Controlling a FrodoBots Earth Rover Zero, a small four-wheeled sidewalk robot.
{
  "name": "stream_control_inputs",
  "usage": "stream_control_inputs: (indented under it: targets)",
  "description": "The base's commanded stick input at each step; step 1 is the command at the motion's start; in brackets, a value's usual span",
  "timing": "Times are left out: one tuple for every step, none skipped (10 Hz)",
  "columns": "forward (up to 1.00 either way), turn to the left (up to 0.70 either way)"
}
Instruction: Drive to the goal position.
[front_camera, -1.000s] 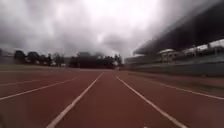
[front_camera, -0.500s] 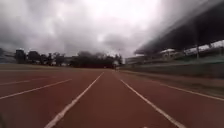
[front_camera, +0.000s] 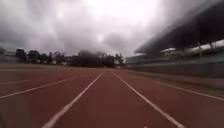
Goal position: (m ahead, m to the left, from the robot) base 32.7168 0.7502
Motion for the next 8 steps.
stream_control_inputs:
  targets:
    - [0.67,0.0]
    - [0.67,0.0]
    - [0.67,0.0]
    - [0.67,0.0]
    - [0.67,0.0]
    - [0.67,0.0]
    - [0.67,0.0]
    - [0.67,0.0]
